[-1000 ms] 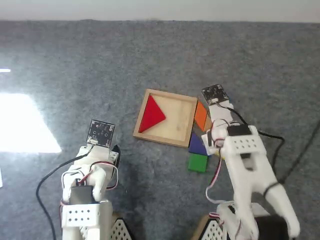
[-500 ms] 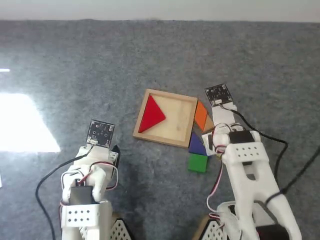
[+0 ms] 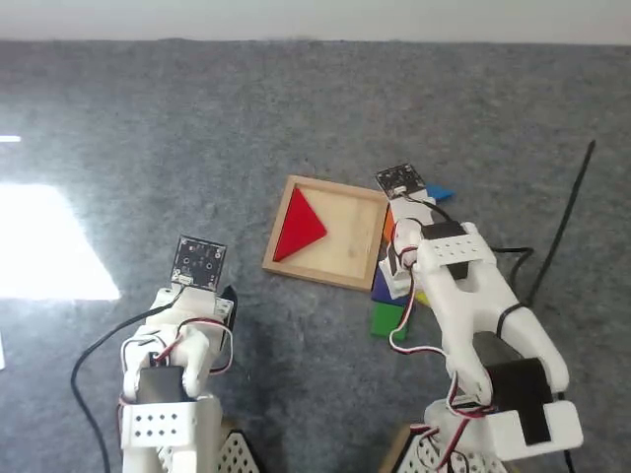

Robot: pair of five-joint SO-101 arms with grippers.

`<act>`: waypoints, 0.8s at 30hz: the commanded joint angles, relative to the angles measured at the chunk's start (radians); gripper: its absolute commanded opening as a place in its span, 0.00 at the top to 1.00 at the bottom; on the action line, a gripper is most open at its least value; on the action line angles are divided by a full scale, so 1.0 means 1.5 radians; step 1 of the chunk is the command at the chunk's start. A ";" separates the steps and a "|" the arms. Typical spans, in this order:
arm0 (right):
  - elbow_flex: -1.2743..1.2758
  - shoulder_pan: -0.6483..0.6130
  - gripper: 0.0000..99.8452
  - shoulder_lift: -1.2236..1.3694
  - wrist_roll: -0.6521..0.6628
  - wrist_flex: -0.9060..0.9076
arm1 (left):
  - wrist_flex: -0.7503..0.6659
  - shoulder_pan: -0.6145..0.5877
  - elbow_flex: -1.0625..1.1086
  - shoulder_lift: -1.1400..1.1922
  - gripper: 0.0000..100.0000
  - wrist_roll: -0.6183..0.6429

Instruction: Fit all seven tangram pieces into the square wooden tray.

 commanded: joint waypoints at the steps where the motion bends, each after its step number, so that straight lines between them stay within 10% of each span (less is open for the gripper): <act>1: -0.032 -0.008 0.71 -0.004 -0.008 0.007 | 0.000 -0.004 -0.006 -0.010 0.85 -0.008; 24: -0.059 0.020 0.71 0.077 -0.105 0.007 | 0.000 -0.004 -0.006 -0.010 0.85 -0.008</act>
